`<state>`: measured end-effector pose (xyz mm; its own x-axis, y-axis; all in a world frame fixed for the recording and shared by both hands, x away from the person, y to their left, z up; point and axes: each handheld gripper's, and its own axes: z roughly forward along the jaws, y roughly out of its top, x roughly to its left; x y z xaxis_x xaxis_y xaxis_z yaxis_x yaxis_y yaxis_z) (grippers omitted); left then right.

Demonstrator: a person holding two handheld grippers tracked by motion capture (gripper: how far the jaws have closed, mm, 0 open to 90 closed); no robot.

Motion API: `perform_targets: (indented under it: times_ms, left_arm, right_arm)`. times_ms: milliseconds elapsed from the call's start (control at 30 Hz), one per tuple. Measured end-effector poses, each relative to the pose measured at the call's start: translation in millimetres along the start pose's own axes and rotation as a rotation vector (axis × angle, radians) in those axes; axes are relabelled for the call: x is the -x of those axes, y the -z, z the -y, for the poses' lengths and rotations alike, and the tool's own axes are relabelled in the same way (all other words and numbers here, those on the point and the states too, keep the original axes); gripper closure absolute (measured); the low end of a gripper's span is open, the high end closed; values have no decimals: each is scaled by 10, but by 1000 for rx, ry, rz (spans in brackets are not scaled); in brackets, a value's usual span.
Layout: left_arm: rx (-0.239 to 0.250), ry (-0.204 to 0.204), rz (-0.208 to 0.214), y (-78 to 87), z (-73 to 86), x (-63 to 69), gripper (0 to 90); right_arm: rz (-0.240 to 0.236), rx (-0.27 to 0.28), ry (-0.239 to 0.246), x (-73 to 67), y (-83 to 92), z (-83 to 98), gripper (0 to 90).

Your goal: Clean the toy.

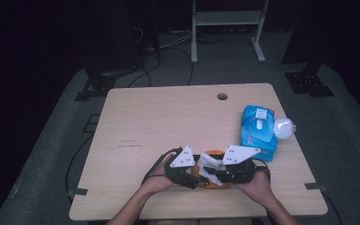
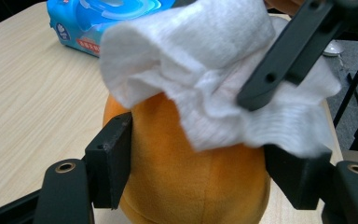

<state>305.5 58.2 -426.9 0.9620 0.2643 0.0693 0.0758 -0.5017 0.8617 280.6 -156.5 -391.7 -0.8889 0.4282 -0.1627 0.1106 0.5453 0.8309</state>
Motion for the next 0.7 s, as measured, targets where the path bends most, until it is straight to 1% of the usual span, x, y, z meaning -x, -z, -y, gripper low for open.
perform_targets:
  times_ms: [33, 67, 133, 200, 233, 300, 367, 433, 500, 567, 600, 633, 667, 700]
  left_arm:
    - [-1, -1, 1, 2, 5, -5, 297]
    - [2, 2, -1, 2, 11, -9, 298]
    - [3, 3, 1, 4, 17, -14, 299]
    - [18, 10, 7, 2, 35, -34, 300]
    - [17, 12, 7, 3, 40, -44, 300]
    - [22, 26, 11, 5, 55, -53, 299]
    - [22, 26, 13, 10, 62, -57, 298]
    - [26, 32, 14, 0, 58, -40, 294]
    - [16, 21, 13, -6, 41, -25, 291]
    - [20, 14, 10, -11, 27, -8, 290]
    - [23, 9, 12, -18, 12, 13, 291]
    - [23, 2, 14, -26, -1, 28, 291]
    - [21, -12, 16, -44, -20, 58, 291]
    - [13, -23, 20, -60, -26, 83, 289]
  right_arm:
    - [20, -1, 10, -15, -10, 0, 635]
    - [35, -8, 21, -23, -18, -1, 659]
    - [42, -19, 18, -7, -10, -12, 729]
    - [27, -15, -19, 48, 26, -7, 763]
    - [24, -6, -48, 89, 53, 12, 775]
    - [27, 1, -81, 152, 89, 50, 784]
    - [40, 9, -111, 216, 134, 93, 785]
    - [33, 14, -150, 285, 179, 139, 785]
    - [26, 20, -169, 293, 189, 151, 787]
    - [31, 28, -142, 227, 181, 117, 791]
    - [21, 43, -130, 193, 176, 95, 792]
    - [-15, 57, -111, 129, 149, 47, 791]
    - [-27, 56, -90, 79, 114, 12, 791]
    - [-29, 31, -47, -17, 38, -39, 791]
